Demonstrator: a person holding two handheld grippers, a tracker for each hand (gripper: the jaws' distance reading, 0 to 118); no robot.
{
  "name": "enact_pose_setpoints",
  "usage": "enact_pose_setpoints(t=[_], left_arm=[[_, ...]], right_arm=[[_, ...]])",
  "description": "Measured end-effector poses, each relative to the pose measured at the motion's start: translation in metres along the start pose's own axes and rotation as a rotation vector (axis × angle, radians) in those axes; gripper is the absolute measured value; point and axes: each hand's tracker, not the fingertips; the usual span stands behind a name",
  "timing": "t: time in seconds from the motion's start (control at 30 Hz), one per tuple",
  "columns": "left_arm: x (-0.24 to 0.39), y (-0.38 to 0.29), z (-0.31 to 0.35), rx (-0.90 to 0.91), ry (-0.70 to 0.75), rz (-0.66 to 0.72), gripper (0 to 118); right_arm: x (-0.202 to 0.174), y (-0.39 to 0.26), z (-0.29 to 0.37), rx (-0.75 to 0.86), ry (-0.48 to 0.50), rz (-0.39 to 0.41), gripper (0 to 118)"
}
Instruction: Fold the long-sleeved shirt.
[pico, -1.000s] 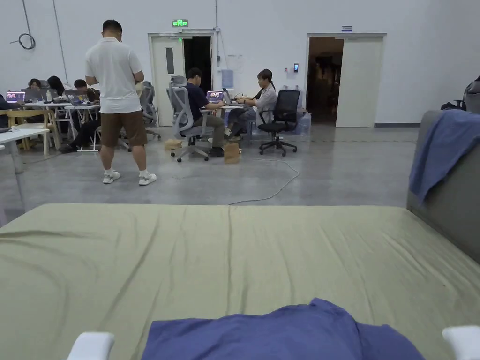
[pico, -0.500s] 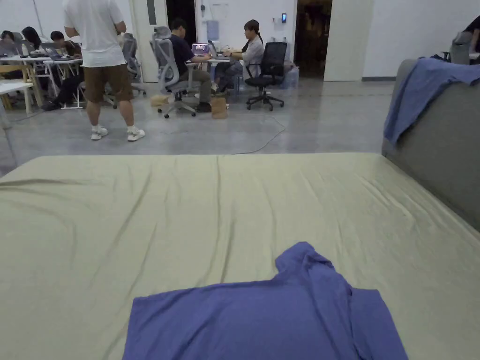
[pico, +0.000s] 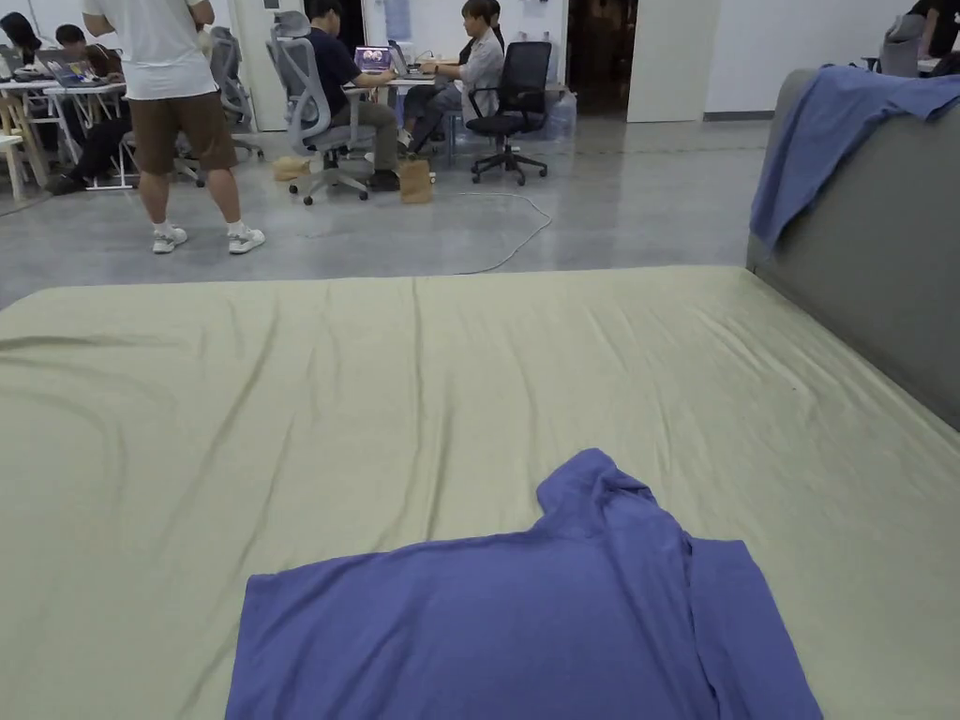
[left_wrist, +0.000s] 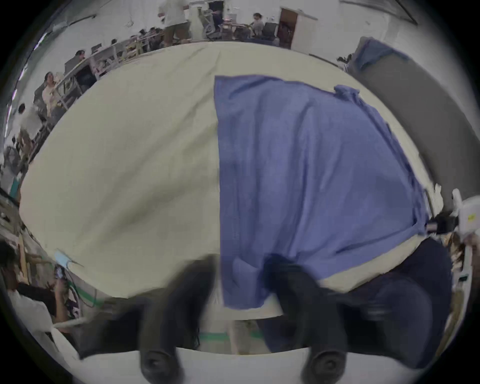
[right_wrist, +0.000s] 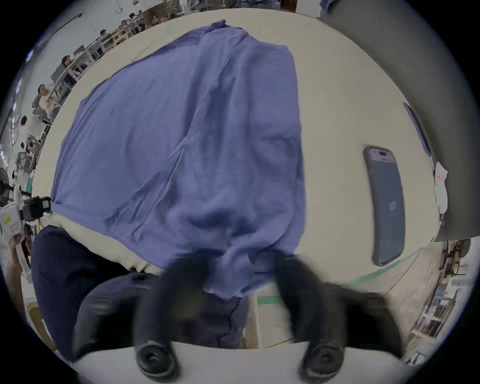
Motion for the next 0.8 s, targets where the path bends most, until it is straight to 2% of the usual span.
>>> enact_pose_setpoints(t=[0.03,0.1,0.2,0.23,0.27,0.3,0.33,0.37,0.4,0.43,0.47,0.53,0.67,0.7,0.73,0.77,0.8], left_arm=[[0.001,0.005,0.013,0.014,0.013,0.029,117],[0.004,0.012,0.047,0.113,0.022,0.071,118],[0.014,0.015,0.089,0.295,-0.067,0.066,117],[0.020,0.015,0.097,0.309,-0.053,0.049,111],[0.025,0.015,0.104,0.261,-0.022,0.025,82],[0.031,0.014,0.105,0.236,0.003,-0.003,21],[0.040,0.012,0.107,0.252,0.006,-0.035,0],[0.048,0.010,0.104,0.255,0.053,-0.045,0],[0.054,0.008,0.099,0.272,0.047,-0.029,0],[0.058,0.006,0.098,0.249,0.028,-0.024,0],[0.061,0.007,0.095,0.230,-0.062,-0.006,0],[0.058,0.016,0.090,0.225,-0.105,0.082,0],[0.045,0.066,0.066,0.269,-0.061,0.095,1],[0.041,0.086,0.055,0.290,-0.060,0.090,18],[0.036,0.109,0.041,0.312,-0.060,0.092,71],[0.034,0.130,0.024,0.306,-0.039,0.090,115],[0.028,0.159,0.002,0.263,0.011,0.080,117]], right_arm=[[0.001,-0.001,0.013,0.019,-0.046,0.009,107],[0.002,-0.003,0.052,0.135,-0.067,0.029,107],[0.002,-0.007,0.101,0.267,-0.019,-0.022,107],[0.003,-0.008,0.111,0.298,0.007,-0.044,107],[0.001,-0.009,0.118,0.328,0.031,-0.069,106],[-0.002,-0.011,0.120,0.349,0.058,-0.099,100],[-0.005,-0.012,0.119,0.355,0.088,-0.122,76],[-0.009,-0.014,0.117,0.364,0.100,-0.137,63],[-0.013,-0.015,0.115,0.368,0.101,-0.137,63],[-0.019,-0.014,0.109,0.362,0.091,-0.137,9],[-0.025,-0.016,0.101,0.351,0.075,-0.154,0],[-0.028,-0.006,0.082,0.339,0.120,-0.135,0],[-0.033,0.001,0.071,0.315,0.175,-0.143,0],[-0.034,0.005,0.067,0.313,0.180,-0.143,0],[-0.036,0.008,0.063,0.311,0.184,-0.143,0],[-0.035,0.008,0.067,0.309,0.191,-0.141,0],[-0.037,0.011,0.063,0.303,0.201,-0.140,0]])
